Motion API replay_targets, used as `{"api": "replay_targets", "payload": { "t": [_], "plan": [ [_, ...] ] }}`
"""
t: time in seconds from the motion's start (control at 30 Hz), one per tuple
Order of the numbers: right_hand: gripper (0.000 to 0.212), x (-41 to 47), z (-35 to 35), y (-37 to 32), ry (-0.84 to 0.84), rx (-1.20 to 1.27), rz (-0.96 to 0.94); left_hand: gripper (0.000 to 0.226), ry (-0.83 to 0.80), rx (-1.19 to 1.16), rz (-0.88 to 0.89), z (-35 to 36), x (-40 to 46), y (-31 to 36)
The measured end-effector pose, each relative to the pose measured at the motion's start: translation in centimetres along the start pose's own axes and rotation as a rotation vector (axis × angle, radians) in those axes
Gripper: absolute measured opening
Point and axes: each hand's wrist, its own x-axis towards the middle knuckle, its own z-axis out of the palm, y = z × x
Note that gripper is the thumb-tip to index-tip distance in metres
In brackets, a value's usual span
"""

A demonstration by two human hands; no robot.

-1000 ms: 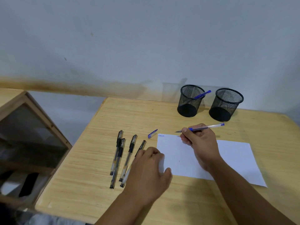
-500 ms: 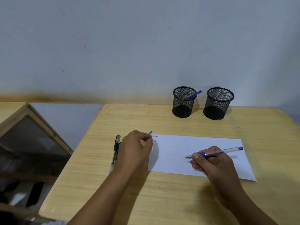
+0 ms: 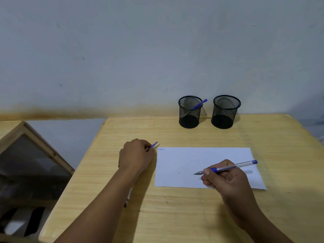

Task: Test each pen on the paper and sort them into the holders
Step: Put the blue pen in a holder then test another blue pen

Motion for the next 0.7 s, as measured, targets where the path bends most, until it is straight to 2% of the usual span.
{"api": "replay_targets", "payload": {
  "t": [0.07,0.13,0.2,0.3,0.7],
  "plan": [
    [0.006,-0.1,0.0,-0.3,0.004,0.006,-0.011,0.017,0.052,-0.110,0.023,-0.4,-0.6,0.1],
    [0.004,-0.1,0.0,-0.8,0.016,0.007,-0.040,0.012,0.058,-0.321,0.067,-0.9,-2.0,0.6],
    [0.005,-0.1,0.0,-1.7,0.027,-0.002,-0.066,0.010,0.015,-0.493,0.105,-1.6,-3.9,1.6],
    [0.008,-0.2,0.2,-3.0,0.014,0.021,-0.086,0.012,-0.056,-0.629,0.138,-2.2,-6.6,2.6],
    [0.013,-1.3,1.0,-3.4,-0.091,-0.070,-0.124,0.016,-0.177,-0.624,0.278,-1.8,-10.0,4.3]
  ]
}}
